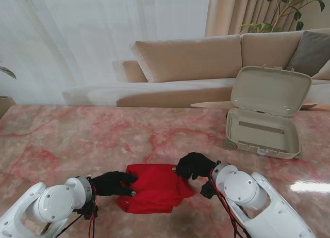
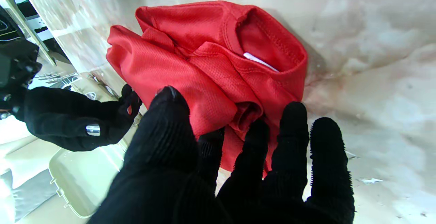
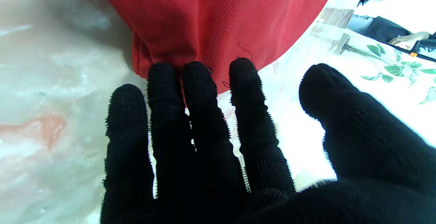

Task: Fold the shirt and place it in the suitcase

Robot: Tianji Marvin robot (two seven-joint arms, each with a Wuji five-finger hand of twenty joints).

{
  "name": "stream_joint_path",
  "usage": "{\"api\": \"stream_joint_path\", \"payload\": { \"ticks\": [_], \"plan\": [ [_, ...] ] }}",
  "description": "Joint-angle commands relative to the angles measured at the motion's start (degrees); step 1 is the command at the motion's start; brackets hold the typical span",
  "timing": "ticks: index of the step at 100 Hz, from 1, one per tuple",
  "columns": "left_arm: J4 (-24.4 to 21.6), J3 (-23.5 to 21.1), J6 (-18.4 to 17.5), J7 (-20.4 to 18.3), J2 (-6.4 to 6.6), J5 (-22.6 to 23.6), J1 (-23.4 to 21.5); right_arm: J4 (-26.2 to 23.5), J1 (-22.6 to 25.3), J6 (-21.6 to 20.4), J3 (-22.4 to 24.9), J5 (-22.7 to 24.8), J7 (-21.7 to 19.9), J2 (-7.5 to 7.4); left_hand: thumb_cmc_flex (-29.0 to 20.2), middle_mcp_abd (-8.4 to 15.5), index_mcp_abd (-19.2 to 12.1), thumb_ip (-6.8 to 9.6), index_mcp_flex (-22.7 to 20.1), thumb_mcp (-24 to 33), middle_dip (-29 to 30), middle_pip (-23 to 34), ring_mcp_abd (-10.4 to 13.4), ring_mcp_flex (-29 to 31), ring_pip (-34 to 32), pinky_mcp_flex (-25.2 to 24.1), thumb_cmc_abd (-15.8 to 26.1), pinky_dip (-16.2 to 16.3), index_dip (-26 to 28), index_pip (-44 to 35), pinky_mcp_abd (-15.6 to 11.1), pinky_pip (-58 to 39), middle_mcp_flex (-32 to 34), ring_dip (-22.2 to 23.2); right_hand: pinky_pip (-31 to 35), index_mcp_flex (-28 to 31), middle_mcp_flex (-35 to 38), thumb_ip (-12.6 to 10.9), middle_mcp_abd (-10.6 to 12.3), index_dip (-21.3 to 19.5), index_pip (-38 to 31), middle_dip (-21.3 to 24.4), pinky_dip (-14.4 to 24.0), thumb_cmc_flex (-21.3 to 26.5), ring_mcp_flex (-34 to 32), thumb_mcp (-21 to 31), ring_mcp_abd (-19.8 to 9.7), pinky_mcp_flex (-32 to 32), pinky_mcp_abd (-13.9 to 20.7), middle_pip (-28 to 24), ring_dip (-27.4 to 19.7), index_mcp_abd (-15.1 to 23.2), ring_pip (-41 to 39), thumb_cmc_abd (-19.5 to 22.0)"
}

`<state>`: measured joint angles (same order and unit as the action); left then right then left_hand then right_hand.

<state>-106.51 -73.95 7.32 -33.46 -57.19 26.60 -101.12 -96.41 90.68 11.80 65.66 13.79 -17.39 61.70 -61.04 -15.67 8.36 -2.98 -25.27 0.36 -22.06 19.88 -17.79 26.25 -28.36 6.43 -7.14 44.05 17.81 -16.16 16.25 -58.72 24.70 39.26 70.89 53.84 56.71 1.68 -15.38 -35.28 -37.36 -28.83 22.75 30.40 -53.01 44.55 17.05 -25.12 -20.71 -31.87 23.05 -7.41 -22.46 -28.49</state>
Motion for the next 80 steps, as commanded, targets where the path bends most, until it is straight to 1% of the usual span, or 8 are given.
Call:
{"api": "stream_joint_path", "payload": {
  "ticks": [1, 16, 30, 39, 45, 55, 63, 80],
  "plan": [
    [-1.39, -0.49, 0.3, -0.42, 0.29, 0.78, -1.56, -1.02, 1.09, 0.12, 0.57, 0.25, -0.45, -0.11, 0.32, -0.62, 0.48, 0.7, -2.01, -2.0, 0.22, -1.4, -1.76, -0.78, 1.67, -0.8, 2.91, -0.27, 0.69, 0.1, 0.96, 0.04, 2.36, -0.5, -0.77, 0.26, -0.02, 0.25, 0.81, 0.13, 0.03, -0.59, 0.35, -2.0, 0.82, -0.24, -1.47, 0.14, 0.93, 0.69, -0.84, 1.07, 0.61, -0.24],
    [-5.49, -3.13, 0.24, 0.02, 0.11, 2.83, -4.3, -3.49, 2.79, 0.06, 2.12, 1.91, 0.19, -0.17, 0.57, -0.68, 0.63, 0.69, -2.57, -2.04, 0.18, -1.62, -1.84, -0.67, 1.81, -0.8, 3.06, -0.25, 0.88, 0.62, 0.96, 0.05, 2.75, -0.6, -0.98, -0.07, -0.42, 0.06, 0.7, 0.11, 0.36, -0.56, 0.39, -1.74, 1.09, -0.98, -1.36, 0.38, 0.88, 0.94, -0.87, 0.87, 0.86, 0.26],
    [-9.3, -6.01, -0.36, 1.1, -0.25, 6.35, -6.5, -6.9, 5.09, -0.16, 4.12, 3.01, 1.78, 0.04, 0.85, -0.35, 0.5, 0.65, -3.38, -2.11, 0.14, -1.76, -1.76, -0.34, 1.97, -0.8, 3.11, -0.26, 1.14, 0.76, 0.99, 0.08, 3.27, -0.72, -0.95, -0.01, -0.4, -0.14, 0.55, -0.07, 0.58, -0.58, 0.6, -1.58, 0.61, -1.75, -1.06, 0.32, 0.49, 0.99, -0.59, 0.75, 0.51, 0.57],
    [-11.17, -7.29, -0.24, 2.51, -0.62, 7.34, -7.36, -9.16, 6.7, -0.76, 5.23, 3.8, 3.48, 0.31, 0.92, -0.47, 0.64, 0.64, -4.01, -2.11, 0.11, -1.81, -1.8, -0.05, 2.05, -0.79, 3.06, -0.28, 1.35, 0.74, 1.01, 0.13, 3.76, -0.78, -0.63, 0.11, -0.3, -0.29, 0.54, -0.28, 0.7, -0.6, 0.97, -1.38, 0.18, -2.21, -0.97, 0.02, 0.31, 1.03, -0.17, 0.79, -0.02, 0.43],
    [-11.84, -7.52, -0.22, 4.11, -0.95, 7.27, -7.42, -10.48, 7.66, -1.2, 5.71, 4.13, 4.66, 0.52, 1.01, -0.45, 0.78, 0.62, -4.49, -2.13, 0.07, -1.8, -1.89, 0.13, 2.08, -0.73, 3.05, -0.3, 1.48, 0.68, 1.1, 0.17, 4.14, -0.8, -0.28, 0.12, -0.36, -0.37, 0.54, -0.37, 0.87, -0.56, 1.28, -1.42, -0.24, -2.35, -0.9, -0.33, 0.17, 1.17, 0.17, 0.82, -0.5, 0.31],
    [-11.98, -6.86, -0.42, 6.75, -1.46, 6.11, -6.53, -12.0, 8.86, -2.27, 5.88, 4.51, 6.41, 0.83, 1.31, -0.46, 0.73, 0.58, -5.1, -2.19, 0.01, -1.85, -2.0, 0.34, 2.18, -0.41, 3.22, -0.44, 1.7, 0.61, 1.44, 0.38, 4.66, -0.84, 0.96, 0.1, -0.44, -0.56, 0.65, -0.78, 1.59, -0.51, 2.43, -1.73, -0.86, -2.02, -0.75, -1.01, 0.05, 1.49, 1.34, 0.88, -1.99, -0.08],
    [-11.3, -5.36, -0.41, 8.23, -1.74, 4.39, -4.78, -12.53, 9.29, -2.99, 5.51, 4.44, 7.34, 1.0, 1.45, -0.48, 0.76, 0.56, -5.4, -2.18, -0.03, -1.95, -2.07, 0.46, 2.28, -0.37, 3.42, -0.54, 1.84, 0.65, 1.72, 0.58, 4.94, -0.87, 1.41, 0.01, -0.59, -0.52, 0.81, -0.96, 1.82, -0.47, 2.84, -1.82, -1.48, -1.84, -0.8, -1.53, 0.04, 1.65, 1.74, 1.09, -2.59, -0.45],
    [-7.78, -1.12, -1.29, 8.09, -1.64, 1.36, 0.12, -11.78, 8.74, -3.51, 3.75, 3.04, 8.26, 1.29, 1.72, -0.33, 0.72, 0.52, -5.51, -2.22, -0.1, -2.17, -2.07, 0.47, 2.44, -0.38, 3.69, -0.64, 2.03, 0.84, 1.74, 0.74, 5.04, -0.89, 2.02, 0.24, -0.32, -0.32, 0.94, -1.19, 1.74, -0.53, 3.43, -1.87, -1.94, -1.14, -0.72, -1.82, -0.09, 1.62, 2.27, 1.31, -3.39, -1.01]
  ]
}}
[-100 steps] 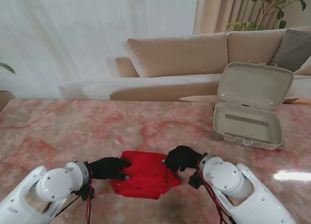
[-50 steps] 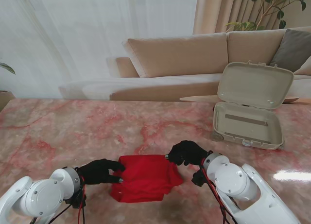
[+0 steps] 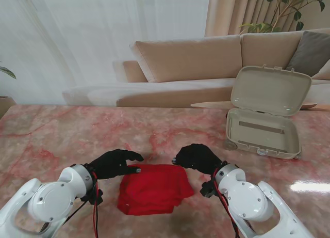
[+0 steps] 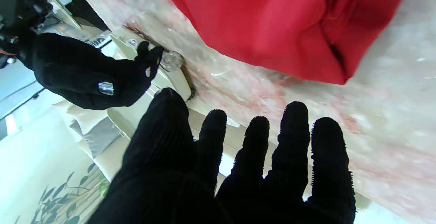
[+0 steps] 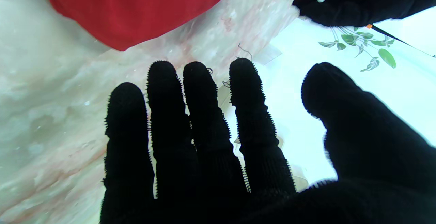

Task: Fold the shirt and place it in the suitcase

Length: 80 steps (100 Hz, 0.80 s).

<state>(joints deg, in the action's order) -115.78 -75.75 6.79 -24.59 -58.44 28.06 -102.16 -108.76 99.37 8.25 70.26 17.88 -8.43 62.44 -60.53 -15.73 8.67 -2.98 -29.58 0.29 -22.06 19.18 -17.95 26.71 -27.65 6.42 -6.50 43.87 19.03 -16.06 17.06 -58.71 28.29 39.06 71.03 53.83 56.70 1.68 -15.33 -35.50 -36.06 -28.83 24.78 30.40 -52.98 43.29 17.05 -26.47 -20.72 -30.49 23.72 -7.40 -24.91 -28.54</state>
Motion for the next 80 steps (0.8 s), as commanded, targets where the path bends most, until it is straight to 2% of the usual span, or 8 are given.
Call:
{"api": "stream_joint_path", "payload": {
  "ticks": [1, 19, 48, 80],
  "plan": [
    [1.74, 0.91, -0.83, -0.87, -0.37, -0.25, 1.43, 0.67, -0.02, 0.03, -0.97, -1.16, -0.7, 0.56, 1.19, -0.26, 0.43, 0.52, -1.23, -2.14, -0.11, -1.48, -1.87, 0.0, 1.74, -0.36, 3.03, -0.47, 0.83, 0.73, 0.94, 0.75, 1.45, -0.69, 1.89, 0.26, -0.24, -0.31, 0.89, -0.97, 0.43, -0.54, 1.42, -1.91, -1.96, 0.16, -0.73, -0.45, -0.09, 0.21, 1.62, 1.27, -0.96, -0.97],
    [6.09, 4.17, -1.52, -3.14, 0.12, -2.87, 4.93, 3.23, -1.68, -0.11, -3.15, -3.11, -1.52, 0.54, 1.17, -0.3, 0.53, 0.52, -1.24, -2.11, -0.25, -1.49, -1.89, -0.2, 1.78, -0.47, 3.25, -0.62, 1.05, 0.79, 1.05, 1.02, 1.28, -0.62, 2.24, 0.38, 0.08, 0.0, 1.02, -0.96, 0.09, -0.7, 1.8, -2.0, -2.12, 0.69, -0.82, -0.58, -0.15, -0.04, 1.88, 1.46, -1.32, -1.02],
    [11.75, 7.79, -2.5, -4.99, 0.62, -4.26, 7.38, 7.37, -3.67, -0.61, -6.06, -5.81, -2.77, 0.54, 1.07, -0.01, 0.47, 0.58, -1.19, -2.06, -0.42, -1.28, -1.89, -0.44, 1.73, -0.82, 3.42, -0.54, 1.37, 0.58, 0.95, 1.03, 1.13, -0.52, 2.15, 0.24, -0.11, 0.18, 1.01, -0.69, -0.28, -0.81, 2.07, -1.84, -1.7, 0.64, -0.98, -0.32, 0.05, -0.21, 1.87, 1.36, -1.14, -0.55],
    [12.97, 8.3, -4.97, -6.37, 1.04, -4.81, 7.26, 9.09, -3.53, -2.87, -7.14, -6.86, -6.35, -0.36, 0.83, 0.22, 0.4, 0.64, -1.03, -1.99, -0.58, -0.83, -1.83, -0.43, 1.59, -0.88, 3.35, -0.44, 1.63, 0.03, 0.91, 0.96, 1.41, -0.47, 2.73, 0.48, 0.64, 0.07, 0.95, -0.37, -1.14, -0.81, 2.44, -1.5, -2.67, -0.26, -0.9, -1.4, -0.09, -0.7, 1.62, 1.57, -1.18, 0.29]
  ]
}}
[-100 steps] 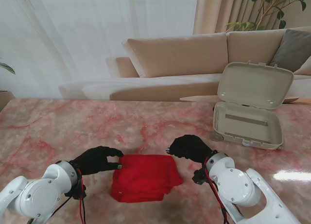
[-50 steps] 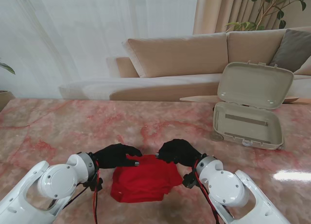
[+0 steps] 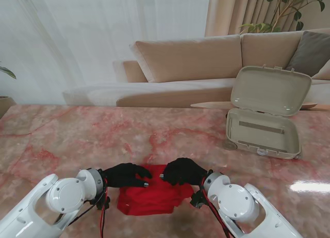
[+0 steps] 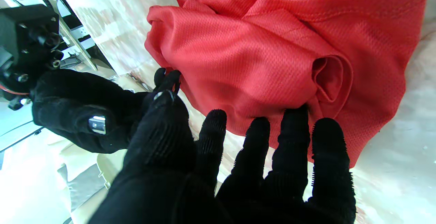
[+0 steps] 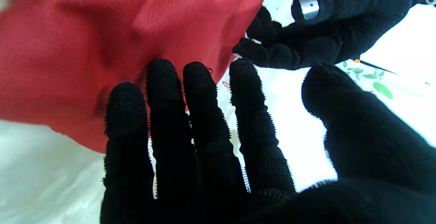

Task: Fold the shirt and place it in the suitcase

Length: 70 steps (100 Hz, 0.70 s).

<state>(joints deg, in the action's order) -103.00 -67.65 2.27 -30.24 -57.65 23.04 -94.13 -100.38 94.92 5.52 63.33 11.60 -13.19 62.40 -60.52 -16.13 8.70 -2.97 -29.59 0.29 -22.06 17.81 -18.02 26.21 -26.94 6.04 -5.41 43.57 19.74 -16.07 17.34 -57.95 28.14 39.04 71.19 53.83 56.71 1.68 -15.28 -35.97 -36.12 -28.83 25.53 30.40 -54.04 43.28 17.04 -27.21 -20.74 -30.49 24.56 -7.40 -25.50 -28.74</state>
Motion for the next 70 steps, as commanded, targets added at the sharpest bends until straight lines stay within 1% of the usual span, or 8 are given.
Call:
{"api": "stream_joint_path", "payload": {
  "ticks": [1, 24, 36, 51, 58, 70],
  "plan": [
    [0.16, 0.18, -0.54, -0.82, 0.28, 0.24, -0.81, 0.74, 0.96, -0.21, -0.21, -0.6, -1.71, -0.35, 0.83, 0.59, 0.38, 0.64, -1.01, -1.99, -0.57, 0.51, -1.72, 0.03, 0.9, -0.53, 2.29, -0.14, 0.93, 0.03, 0.63, 0.2, 1.47, -0.46, 2.6, 0.49, 0.7, 0.06, 0.95, 0.11, -1.11, -0.81, 1.7, -1.49, -1.62, -0.28, -0.9, -0.7, -0.1, -0.73, 0.77, 1.58, -0.58, 0.49],
    [-0.67, -0.43, -2.11, -2.0, 0.66, 0.29, -2.61, 0.05, 3.42, -1.59, 1.34, -0.57, -4.44, -1.2, 0.86, 0.7, 0.31, 0.66, -0.93, -2.0, -0.57, 0.6, -1.65, 0.02, 0.89, -0.55, 2.39, -0.16, 0.98, -0.21, 0.63, 0.24, 1.5, -0.47, 3.05, 0.83, 1.17, -0.07, 0.78, 0.35, -1.57, -0.72, 1.75, -1.49, -2.27, -0.61, -0.68, -1.16, -0.36, -0.94, 0.64, 1.65, -0.87, 0.73],
    [-0.95, -0.91, -2.79, -1.65, 0.63, 0.78, -3.58, -1.23, 5.32, -2.44, 2.7, -0.18, -5.15, -1.51, 0.82, 0.82, 0.19, 0.66, -0.93, -2.01, -0.57, 0.64, -1.54, 0.11, 0.9, -0.44, 2.28, -0.17, 1.01, -0.33, 0.58, 0.21, 1.52, -0.5, 3.47, 1.14, 1.62, -0.11, 0.86, 0.52, -1.78, -0.68, 1.79, -1.64, -2.9, -0.67, -0.64, -1.62, -0.59, -1.08, 0.69, 1.71, -1.33, 0.74],
    [-0.8, -1.47, -3.66, 0.23, 0.26, 1.16, -4.1, -2.75, 6.64, -3.0, 3.86, 0.46, -5.13, -1.6, 0.68, 0.99, -0.05, 0.68, -0.41, -1.97, -0.59, 0.75, -1.48, 0.12, 0.97, -0.36, 2.05, -0.2, 0.99, -0.37, 0.46, 0.19, 1.41, -0.58, 3.63, 1.26, 1.77, -0.14, 0.76, 0.69, -1.84, -0.61, 1.68, -1.9, -2.99, -0.51, -0.62, -1.65, -0.59, -1.04, 0.65, 1.72, -1.48, 0.77],
    [-0.76, -1.95, -4.17, 2.33, -0.17, 1.64, -4.46, -3.65, 7.01, -2.86, 4.42, 0.64, -4.69, -1.5, 0.64, 0.94, -0.09, 0.68, -0.06, -1.96, -0.59, 0.82, -1.54, 0.14, 0.99, -0.3, 1.91, -0.21, 0.99, -0.4, 0.49, 0.15, 1.37, -0.61, 3.72, 1.26, 1.74, -0.16, 0.74, 0.74, -1.78, -0.59, 1.66, -2.14, -3.09, -0.49, -0.56, -1.65, -0.61, -1.01, 0.7, 1.67, -1.63, 0.87],
    [-1.37, -3.42, -5.12, 5.74, -0.93, 1.82, -5.25, -6.03, 7.79, -2.29, 5.72, 1.37, -2.78, -1.09, 0.68, 1.0, -0.32, 0.68, 0.19, -1.96, -0.49, 0.73, -1.41, -0.07, 1.22, -0.38, 1.73, -0.3, 1.0, -0.58, 0.53, 0.23, 1.01, -0.77, 3.92, 1.33, 1.71, -0.26, 0.56, 0.72, -1.55, -0.58, 1.67, -2.35, -3.2, -0.39, -0.45, -1.67, -0.82, -0.99, 0.87, 1.49, -1.97, 1.0]
  ]
}}
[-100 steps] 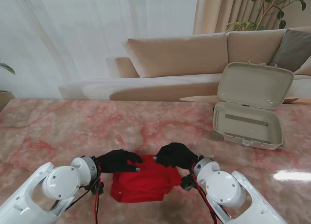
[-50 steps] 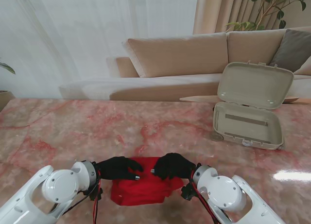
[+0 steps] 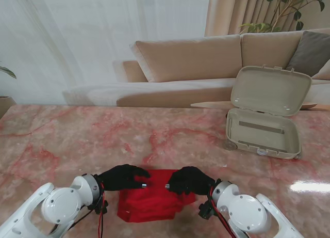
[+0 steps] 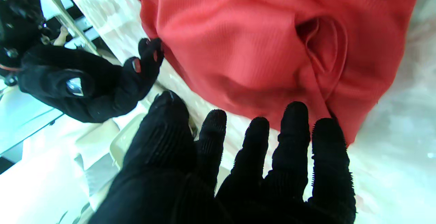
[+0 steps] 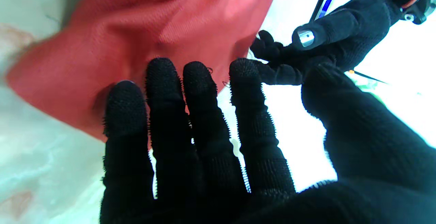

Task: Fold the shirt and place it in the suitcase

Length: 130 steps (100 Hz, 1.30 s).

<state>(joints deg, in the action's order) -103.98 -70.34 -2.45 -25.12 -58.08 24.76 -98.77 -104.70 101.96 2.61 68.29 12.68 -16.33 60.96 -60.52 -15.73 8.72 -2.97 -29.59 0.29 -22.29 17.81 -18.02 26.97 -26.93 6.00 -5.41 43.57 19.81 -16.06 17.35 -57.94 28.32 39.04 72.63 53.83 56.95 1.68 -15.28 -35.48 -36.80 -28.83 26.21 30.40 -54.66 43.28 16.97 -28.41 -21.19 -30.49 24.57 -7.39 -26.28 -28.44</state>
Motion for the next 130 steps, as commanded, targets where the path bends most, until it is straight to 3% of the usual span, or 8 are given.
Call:
{"api": "stream_joint_path", "payload": {
  "ticks": [1, 21, 37, 40, 46, 78, 87, 130],
  "plan": [
    [-0.5, -0.87, -0.41, 0.88, -0.56, 0.12, -0.7, -1.94, 0.82, 0.67, 0.88, 0.4, 0.55, 0.39, 0.73, 0.6, -0.37, 0.68, 0.26, -1.98, -0.24, 0.71, -1.4, -0.84, 1.23, -0.34, 1.73, -0.29, 0.92, -0.57, 0.53, 0.22, 0.78, -0.78, 2.5, 1.34, 1.47, -0.26, 0.56, 0.23, -0.85, -0.59, 0.98, -2.37, -2.58, -0.4, -0.38, -0.47, -0.37, -0.99, 0.88, 1.48, -1.21, 0.69],
    [-4.02, -4.62, -0.01, 3.91, -1.39, -0.06, -3.0, -6.7, 1.7, 2.33, 4.0, 3.8, 4.27, 1.14, 1.04, 0.52, -0.54, 0.66, 0.23, -1.97, -0.04, 0.51, -1.4, -0.91, 1.51, -0.42, 1.75, -0.38, 0.83, -0.67, 0.53, 0.26, 0.7, -1.02, 2.81, 1.38, 1.45, -0.4, 0.67, -0.09, -0.45, -0.56, 1.05, -2.43, -2.78, -0.83, -0.44, -0.75, -0.44, -0.86, 1.26, 1.46, -1.77, 0.83],
    [-6.21, -7.24, 1.23, 6.13, -1.92, 1.46, -5.22, -7.78, -0.27, 6.49, 6.15, 7.99, 7.16, 1.81, 1.16, 0.55, -0.53, 0.66, 0.0, -1.97, 0.12, 0.31, -1.46, -0.74, 1.68, -0.4, 1.68, -0.49, 0.71, -0.53, 0.52, 0.37, 0.94, -1.19, 2.06, -0.19, -0.28, -0.66, 0.73, -0.3, 0.82, -0.35, 0.79, -2.48, -1.43, -0.65, -0.83, -0.06, -0.09, 0.05, 1.04, 1.08, -0.76, -0.16],
    [-6.42, -7.59, 1.44, 6.53, -2.01, 1.59, -5.56, -7.6, -0.96, 7.32, 6.43, 8.62, 7.72, 1.95, 1.15, 0.45, -0.49, 0.66, -0.11, -1.97, 0.14, 0.28, -1.55, -0.7, 1.71, -0.45, 1.61, -0.55, 0.69, -0.51, 0.71, 0.48, 1.06, -1.22, 1.57, -0.22, -0.94, -0.89, 0.79, -3.52, 3.26, -0.51, 0.99, -2.87, -0.95, 0.05, -1.02, 0.27, 0.04, 0.3, 1.27, 0.89, 0.0, -0.86],
    [-6.69, -8.14, 1.77, 7.12, -2.15, 1.82, -6.13, -6.93, -2.54, 8.99, 6.79, 9.62, 8.84, 2.24, 1.2, 0.46, -0.52, 0.66, -0.17, -1.97, 0.19, 0.19, -1.57, -0.68, 1.79, -0.42, 1.6, -0.65, 0.63, -0.41, 0.82, 0.61, 1.15, -1.29, 0.6, -1.34, -2.3, -1.19, 0.86, -4.2, 4.34, -0.47, 0.79, -2.96, 0.15, 0.97, -1.29, 1.0, 0.22, 0.56, 0.97, 0.56, 0.93, -2.35],
    [-5.91, -9.44, 2.16, 8.86, -2.57, 1.71, -7.46, 1.42, -11.04, 11.16, 8.24, 16.09, 13.39, 3.04, 1.21, 0.53, -0.7, 0.68, -0.35, -1.94, 0.26, -0.01, -1.62, -0.55, 1.9, -0.41, 1.46, -0.73, 0.59, -0.2, 0.82, 0.62, 1.33, -1.41, -9.08, -13.01, -17.35, 0.2, 2.21, -4.01, 11.96, 1.34, -0.67, -4.75, 12.41, 10.09, -5.64, 9.1, 5.67, 1.72, -3.04, -1.09, 8.86, -11.61],
    [-5.37, -9.47, 2.17, 9.0, -2.61, 1.43, -7.42, 3.85, -12.8, 11.24, 8.77, 17.51, 12.98, 2.86, 1.21, 0.6, -0.66, 0.68, -0.38, -1.93, 0.25, -0.01, -1.53, -0.51, 1.88, -0.41, 1.43, -0.74, 0.6, -0.19, 0.82, 0.62, 1.33, -1.41, -11.54, -16.23, -21.64, 0.66, 2.57, -3.55, 13.69, 2.03, -0.92, -4.85, 16.31, 11.81, -7.02, 11.52, 7.83, 1.71, -4.28, -1.38, 10.4, -13.56],
    [-4.14, -9.68, 2.71, 11.26, -3.14, 1.06, -6.98, 15.4, -20.08, 10.25, 9.17, 24.38, 11.09, 1.74, 1.19, 0.41, -0.73, 0.69, -0.07, -1.93, 0.29, -0.15, -1.52, -1.17, 2.09, -0.62, 1.32, -1.51, 0.61, -0.1, 0.16, 1.76, 0.7, -1.53, -16.49, -20.72, -29.52, 3.91, 2.8, -1.59, 16.42, 4.65, -2.65, -3.44, 24.66, 15.81, -8.93, 15.93, 12.7, 0.78, -8.39, -3.25, 11.53, -23.72]
  ]
}}
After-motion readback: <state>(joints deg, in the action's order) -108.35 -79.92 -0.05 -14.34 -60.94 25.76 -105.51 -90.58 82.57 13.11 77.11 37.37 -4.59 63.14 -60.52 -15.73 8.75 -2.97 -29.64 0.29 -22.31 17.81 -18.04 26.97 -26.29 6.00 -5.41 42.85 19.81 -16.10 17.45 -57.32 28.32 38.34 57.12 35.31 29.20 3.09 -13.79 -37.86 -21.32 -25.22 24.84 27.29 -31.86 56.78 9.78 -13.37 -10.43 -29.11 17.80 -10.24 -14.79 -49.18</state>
